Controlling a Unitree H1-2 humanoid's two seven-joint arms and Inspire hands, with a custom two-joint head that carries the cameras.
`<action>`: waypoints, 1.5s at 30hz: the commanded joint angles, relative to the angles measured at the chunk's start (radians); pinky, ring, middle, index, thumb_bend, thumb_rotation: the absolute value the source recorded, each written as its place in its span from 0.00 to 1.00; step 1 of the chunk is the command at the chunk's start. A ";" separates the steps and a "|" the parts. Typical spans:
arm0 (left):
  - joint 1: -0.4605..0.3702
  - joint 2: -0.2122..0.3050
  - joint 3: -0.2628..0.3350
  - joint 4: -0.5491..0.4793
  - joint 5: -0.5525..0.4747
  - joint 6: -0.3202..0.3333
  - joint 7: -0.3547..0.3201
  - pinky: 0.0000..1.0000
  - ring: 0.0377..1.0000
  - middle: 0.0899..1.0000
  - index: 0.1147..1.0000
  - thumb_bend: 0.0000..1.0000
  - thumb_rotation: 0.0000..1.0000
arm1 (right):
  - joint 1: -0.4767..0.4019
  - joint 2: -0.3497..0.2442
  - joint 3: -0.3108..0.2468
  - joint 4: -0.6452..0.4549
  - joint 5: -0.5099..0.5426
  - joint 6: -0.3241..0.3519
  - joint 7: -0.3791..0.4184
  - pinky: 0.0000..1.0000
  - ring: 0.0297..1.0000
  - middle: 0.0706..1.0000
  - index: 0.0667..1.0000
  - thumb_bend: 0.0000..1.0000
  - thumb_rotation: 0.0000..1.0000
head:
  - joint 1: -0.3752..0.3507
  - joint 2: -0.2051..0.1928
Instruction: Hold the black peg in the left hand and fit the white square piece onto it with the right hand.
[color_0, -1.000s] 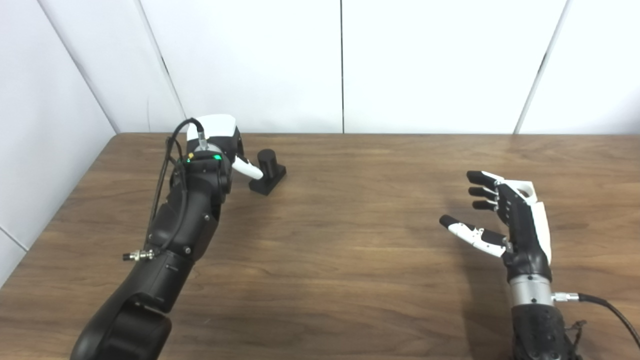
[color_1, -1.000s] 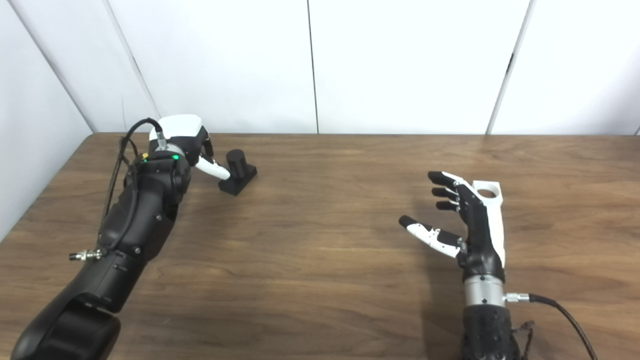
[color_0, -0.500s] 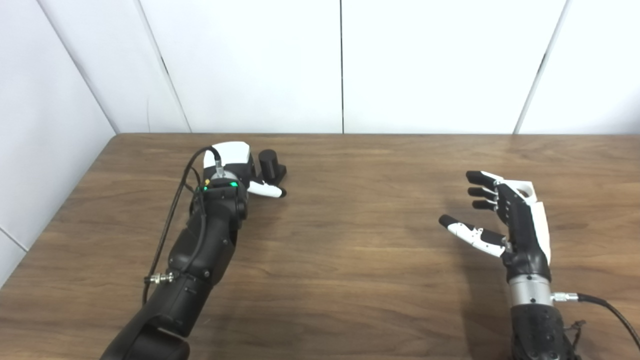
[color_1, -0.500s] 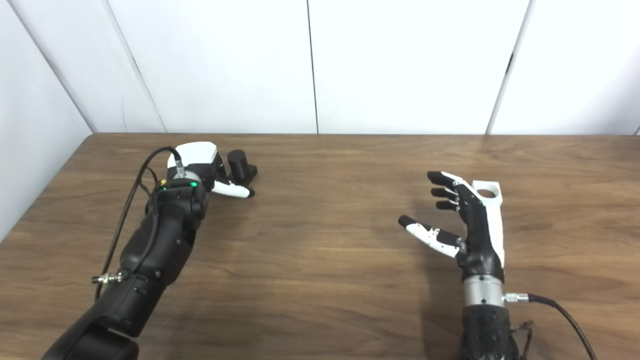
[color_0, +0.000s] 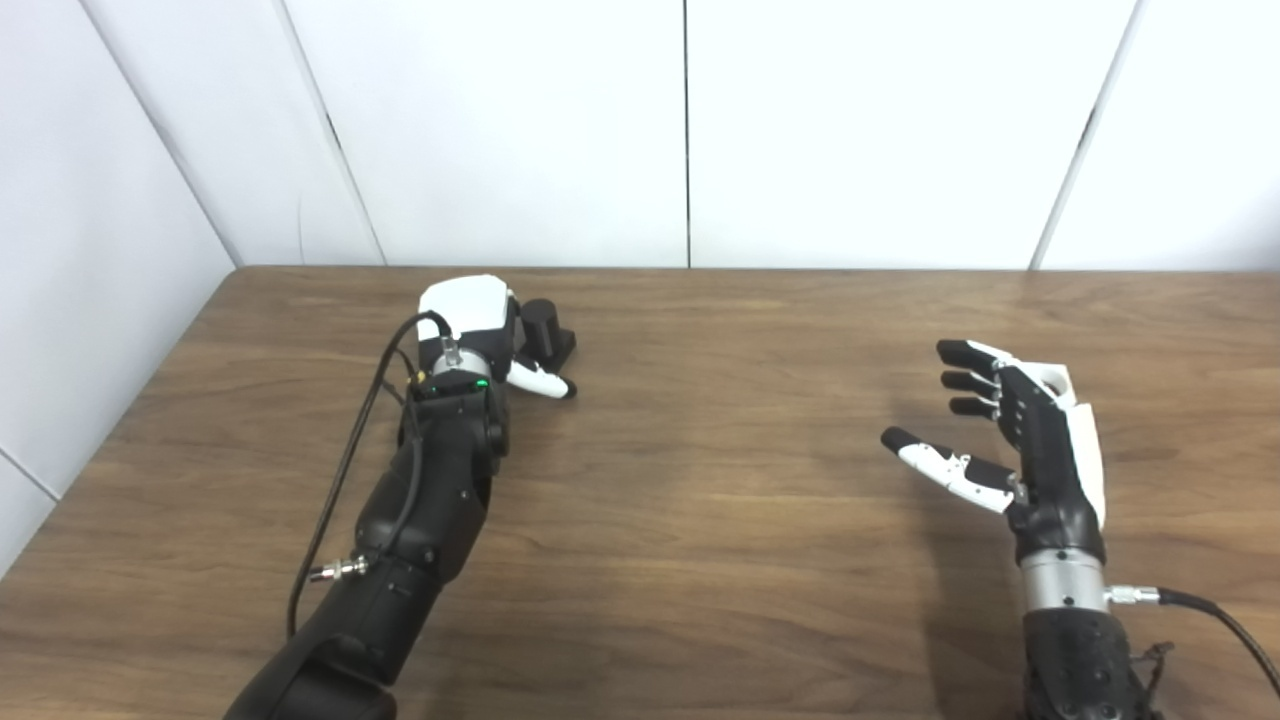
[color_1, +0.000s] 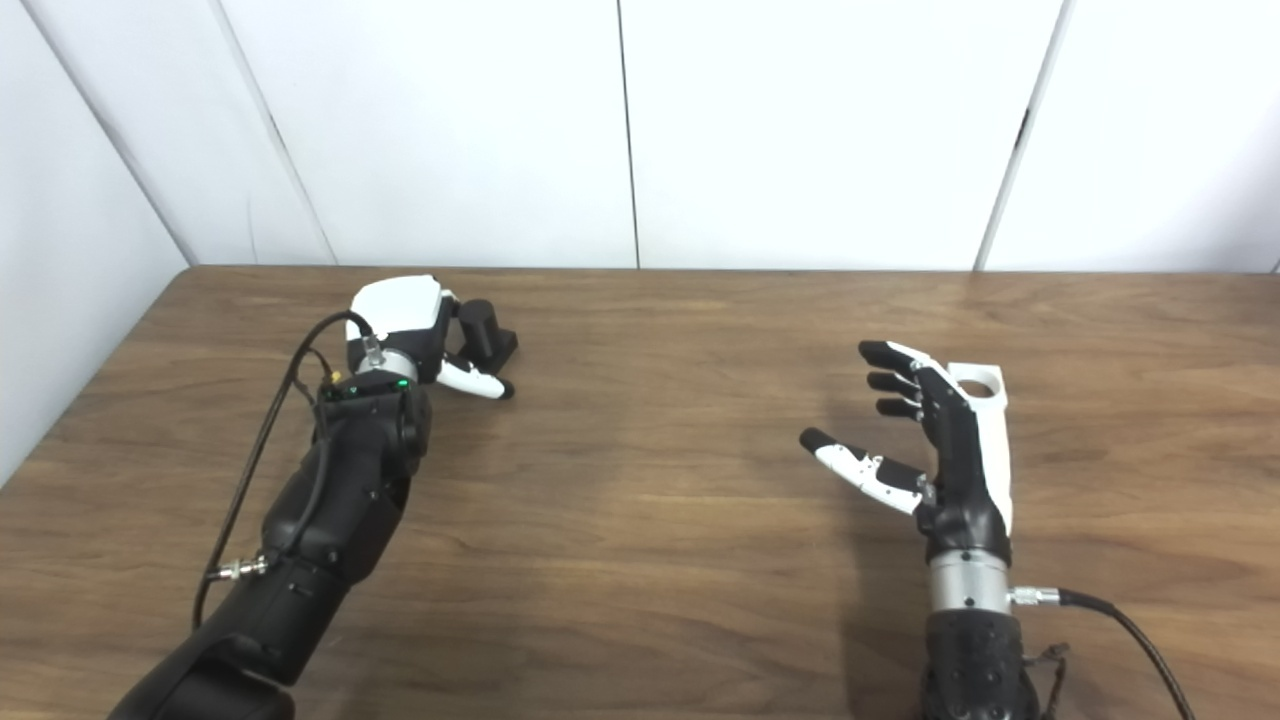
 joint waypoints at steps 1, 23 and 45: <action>-0.020 0.031 -0.015 0.009 -0.019 -0.006 0.061 0.98 0.95 0.95 0.60 0.83 0.30 | -0.024 0.000 -0.003 -0.041 -0.007 -0.027 -0.009 0.65 0.71 0.74 0.70 0.69 0.08 | 0.001 0.001; -0.019 0.110 -0.090 0.017 -0.214 -0.064 0.162 0.97 0.93 0.87 0.45 0.61 0.07 | -0.032 -0.001 -0.009 -0.056 -0.003 -0.001 0.001 0.64 0.72 0.75 0.70 0.70 0.11 | -0.005 0.007; 0.009 0.215 -0.101 0.017 -0.572 -0.506 0.082 0.96 0.94 0.87 0.43 0.52 0.07 | -0.043 -0.017 -0.009 -0.077 -0.018 0.028 0.008 0.63 0.71 0.74 0.70 0.70 0.11 | -0.030 0.020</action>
